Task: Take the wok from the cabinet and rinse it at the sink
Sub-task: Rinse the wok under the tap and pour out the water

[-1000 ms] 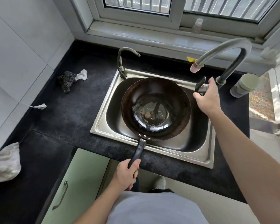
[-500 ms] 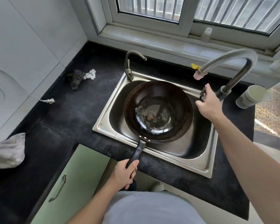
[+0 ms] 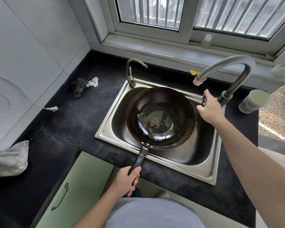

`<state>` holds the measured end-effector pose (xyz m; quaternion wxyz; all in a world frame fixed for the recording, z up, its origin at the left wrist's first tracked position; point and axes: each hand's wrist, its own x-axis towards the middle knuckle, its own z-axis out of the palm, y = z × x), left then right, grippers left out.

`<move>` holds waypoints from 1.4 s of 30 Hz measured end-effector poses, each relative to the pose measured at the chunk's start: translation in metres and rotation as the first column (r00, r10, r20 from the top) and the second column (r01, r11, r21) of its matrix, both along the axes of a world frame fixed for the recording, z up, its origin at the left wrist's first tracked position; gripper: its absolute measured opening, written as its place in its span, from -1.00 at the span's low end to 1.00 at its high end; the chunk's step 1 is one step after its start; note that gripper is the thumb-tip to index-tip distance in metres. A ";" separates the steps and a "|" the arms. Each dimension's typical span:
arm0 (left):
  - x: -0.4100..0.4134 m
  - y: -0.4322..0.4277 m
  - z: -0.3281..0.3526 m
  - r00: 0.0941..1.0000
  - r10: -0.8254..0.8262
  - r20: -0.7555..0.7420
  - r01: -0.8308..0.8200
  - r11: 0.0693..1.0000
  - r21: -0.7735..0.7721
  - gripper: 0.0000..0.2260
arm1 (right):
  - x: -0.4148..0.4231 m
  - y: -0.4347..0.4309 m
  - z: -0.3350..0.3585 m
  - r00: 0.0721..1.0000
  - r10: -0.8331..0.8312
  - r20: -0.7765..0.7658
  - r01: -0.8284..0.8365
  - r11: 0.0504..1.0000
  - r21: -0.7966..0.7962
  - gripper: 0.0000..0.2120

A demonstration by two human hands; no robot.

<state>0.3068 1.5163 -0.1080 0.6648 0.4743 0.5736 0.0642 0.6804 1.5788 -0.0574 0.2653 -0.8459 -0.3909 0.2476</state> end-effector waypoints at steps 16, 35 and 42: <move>-0.005 0.003 -0.005 0.998 -0.060 0.002 0.060 0.998 0.006 -0.70 | -0.003 -0.002 0.000 1.000 0.005 -0.006 -0.005 1.000 0.012 -0.25; -0.005 0.001 -0.005 1.000 -0.018 0.025 0.019 1.000 -0.022 -0.72 | -0.001 -0.002 0.001 0.999 0.028 0.019 -0.028 0.999 -0.027 -0.28; -0.005 0.002 -0.007 1.000 -0.016 0.025 0.017 0.999 -0.033 -0.71 | -0.001 0.000 -0.001 0.999 0.035 0.023 -0.034 0.999 -0.031 -0.27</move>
